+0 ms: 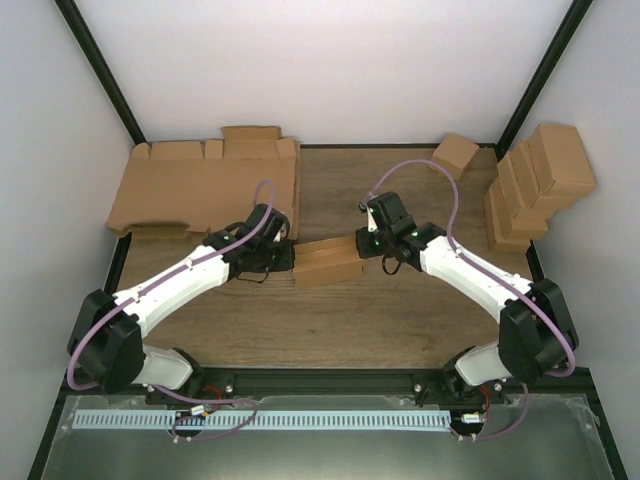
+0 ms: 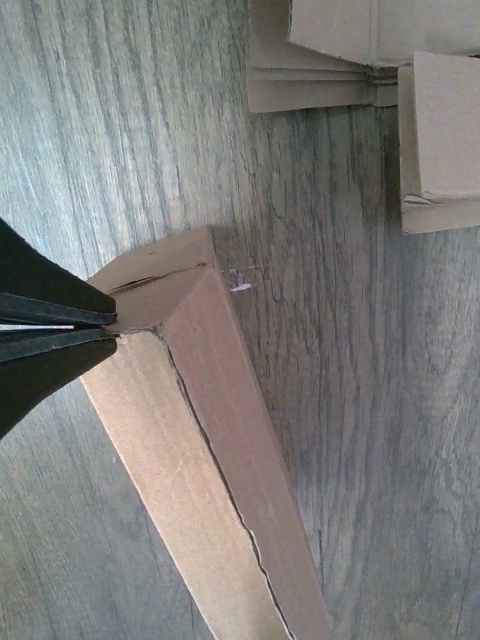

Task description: Fold the paper box

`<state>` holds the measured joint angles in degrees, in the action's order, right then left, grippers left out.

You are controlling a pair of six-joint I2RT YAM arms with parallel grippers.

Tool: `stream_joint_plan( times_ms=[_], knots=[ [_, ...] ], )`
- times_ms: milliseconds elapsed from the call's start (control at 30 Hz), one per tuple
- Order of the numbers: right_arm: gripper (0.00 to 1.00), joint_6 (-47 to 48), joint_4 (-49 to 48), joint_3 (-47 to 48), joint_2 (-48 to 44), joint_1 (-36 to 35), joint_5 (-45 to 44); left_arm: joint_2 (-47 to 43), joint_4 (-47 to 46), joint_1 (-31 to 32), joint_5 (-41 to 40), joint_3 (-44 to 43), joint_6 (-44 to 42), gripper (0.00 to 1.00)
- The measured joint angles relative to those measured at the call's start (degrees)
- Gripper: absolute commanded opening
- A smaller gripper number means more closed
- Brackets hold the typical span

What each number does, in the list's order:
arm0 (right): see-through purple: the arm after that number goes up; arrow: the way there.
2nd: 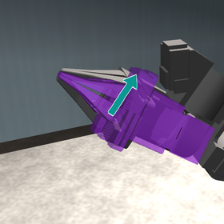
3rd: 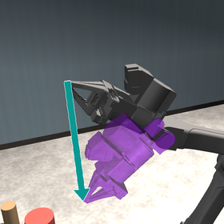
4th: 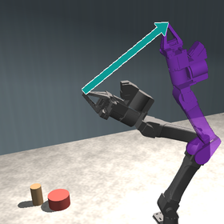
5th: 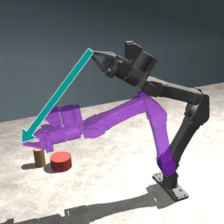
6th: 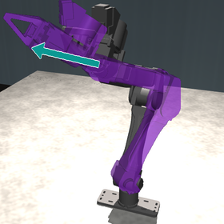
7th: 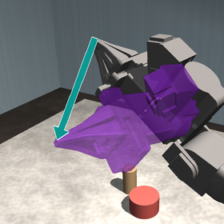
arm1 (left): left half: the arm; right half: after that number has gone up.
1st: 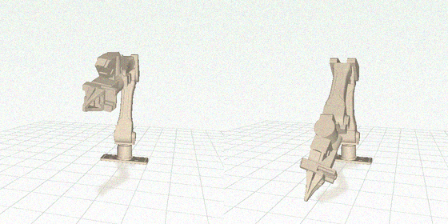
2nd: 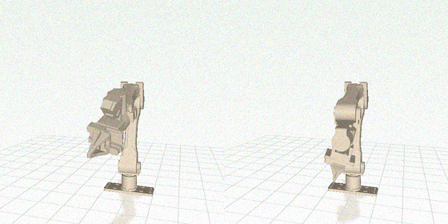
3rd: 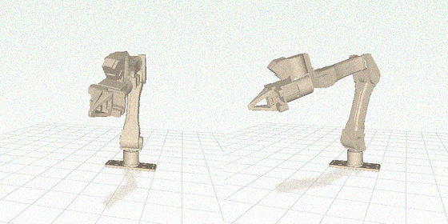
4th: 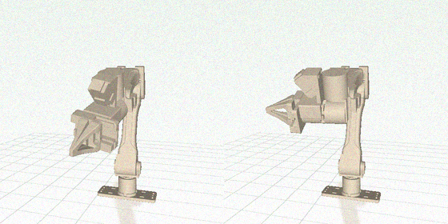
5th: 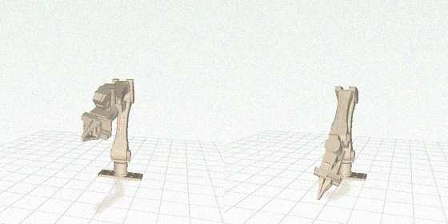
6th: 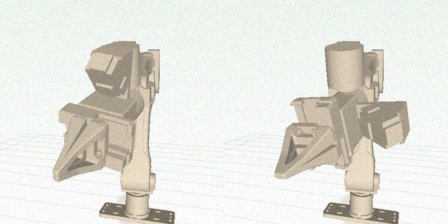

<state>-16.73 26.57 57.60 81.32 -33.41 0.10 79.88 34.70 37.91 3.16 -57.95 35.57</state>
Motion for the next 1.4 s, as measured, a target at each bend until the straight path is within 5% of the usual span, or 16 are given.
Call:
stream_joint_plan(
  times_ms=[867, 1267, 1400],
  knots=[
    [0.03, -2.16, 4.04, 1.81, 1.18, 0.00, 2.05, -0.50, -2.69, 0.00, 2.36, 4.15, 0.59, 0.04],
    [0.03, -3.85, 12.00, 10.05, 6.51, 0.00, 2.27, -0.55, -2.75, -0.02, 2.32, 4.35, 0.37, 0.04],
    [0.04, -3.96, 14.51, 11.65, 7.48, -0.02, 2.58, -0.52, -2.51, -0.02, 2.25, 4.35, 0.11, 0.27]
  ],
)
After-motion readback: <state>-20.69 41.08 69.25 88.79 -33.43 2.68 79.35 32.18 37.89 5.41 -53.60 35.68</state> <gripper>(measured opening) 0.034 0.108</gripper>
